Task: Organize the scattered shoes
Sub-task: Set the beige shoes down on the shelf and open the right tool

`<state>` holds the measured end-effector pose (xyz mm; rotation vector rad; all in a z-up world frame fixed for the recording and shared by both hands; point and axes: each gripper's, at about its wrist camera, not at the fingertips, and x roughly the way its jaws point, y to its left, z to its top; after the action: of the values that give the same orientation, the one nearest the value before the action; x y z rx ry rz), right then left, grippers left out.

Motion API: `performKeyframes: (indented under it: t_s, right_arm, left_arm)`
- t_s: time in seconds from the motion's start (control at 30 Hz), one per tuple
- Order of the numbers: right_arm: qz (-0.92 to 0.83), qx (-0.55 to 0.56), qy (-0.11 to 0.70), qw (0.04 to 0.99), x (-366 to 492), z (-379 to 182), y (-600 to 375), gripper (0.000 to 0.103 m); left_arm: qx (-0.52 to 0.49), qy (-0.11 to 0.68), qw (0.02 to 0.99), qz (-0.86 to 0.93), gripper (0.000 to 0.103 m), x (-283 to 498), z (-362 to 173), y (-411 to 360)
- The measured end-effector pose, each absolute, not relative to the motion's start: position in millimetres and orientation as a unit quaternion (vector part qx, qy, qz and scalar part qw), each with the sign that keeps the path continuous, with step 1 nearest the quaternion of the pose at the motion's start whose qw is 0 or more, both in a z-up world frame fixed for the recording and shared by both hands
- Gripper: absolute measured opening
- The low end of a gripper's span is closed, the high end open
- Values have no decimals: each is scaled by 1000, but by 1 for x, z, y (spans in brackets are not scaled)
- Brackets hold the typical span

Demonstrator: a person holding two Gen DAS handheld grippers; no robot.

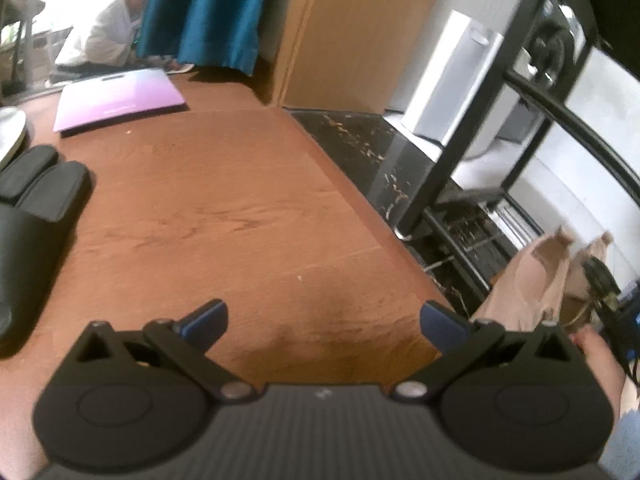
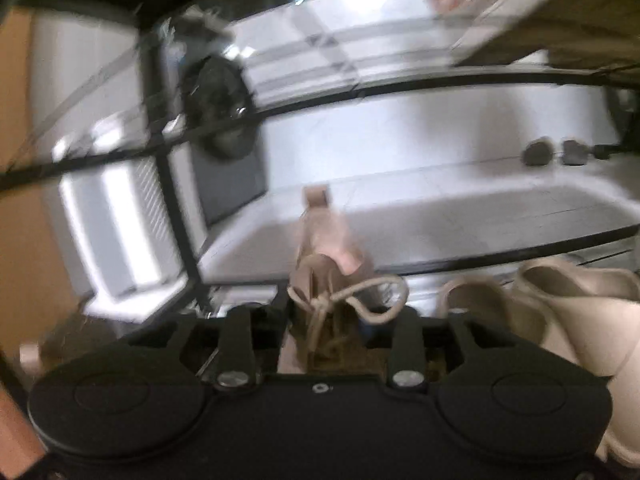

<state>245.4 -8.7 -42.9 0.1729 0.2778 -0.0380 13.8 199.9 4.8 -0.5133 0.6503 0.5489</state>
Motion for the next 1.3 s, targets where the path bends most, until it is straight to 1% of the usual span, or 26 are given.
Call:
performKeyframes:
  t_s: [0.03,0.17,0.2,0.23,0.27,0.3,0.37,0.43,0.47,0.5,0.63,0.67,0.7,0.73,0.77,0.8,0.9,1.0,1.13,1.3]
  right_arm:
    - [-16,83,140,986,242,-43,-9,81]
    - [23,111,128,985,206,-32,-20,82]
    - [36,114,122,985,194,-27,-22,89]
    - [62,110,119,985,175,-23,-20,92]
    - [93,97,119,984,156,-19,-16,93]
    - [124,84,120,981,136,-16,-12,97]
    - [172,20,140,975,119,-22,9,98]
    - [201,-60,161,964,117,-36,34,87]
    - [198,-78,174,962,121,-41,43,72]
    - [185,-85,189,961,128,-45,48,70]
    - [158,-96,240,953,151,-54,62,70]
    - [160,-95,248,951,156,-55,65,62]
    - [161,-95,252,950,158,-55,65,48]
    - [166,-90,251,949,159,-55,64,44]
    - [173,-82,251,949,160,-54,63,38]
    - [179,-56,252,949,162,-52,59,35]
    - [171,12,238,956,164,-45,44,30]
    - [155,71,209,963,166,-32,30,29]
    - [122,110,157,974,192,-12,31,27]
    - [74,119,150,979,223,-24,32,27]
  left_arm:
    - [-246,311,879,263,102,13,5,200]
    - [-258,311,875,265,102,10,5,203]
    - [-262,311,874,265,102,9,6,204]
    - [-265,311,873,265,102,8,6,205]
    - [-268,311,872,264,102,8,6,206]
    - [-272,311,872,264,102,7,6,206]
    - [-272,307,873,263,102,7,9,206]
    - [-271,302,876,260,102,4,11,205]
    - [-271,298,877,260,102,3,12,206]
    - [-274,296,876,263,102,2,11,207]
    - [-282,303,869,272,102,4,8,211]
    - [-281,305,869,271,102,5,8,211]
    - [-278,305,870,269,102,5,8,210]
    - [-275,306,872,266,102,6,8,209]
    - [-273,303,874,265,102,6,8,208]
    - [-271,301,875,264,102,5,9,207]
    - [-276,302,873,264,102,5,8,209]
    - [-280,306,870,266,102,5,6,210]
    - [-276,306,873,262,102,7,7,209]
    - [-278,306,871,265,102,8,4,209]
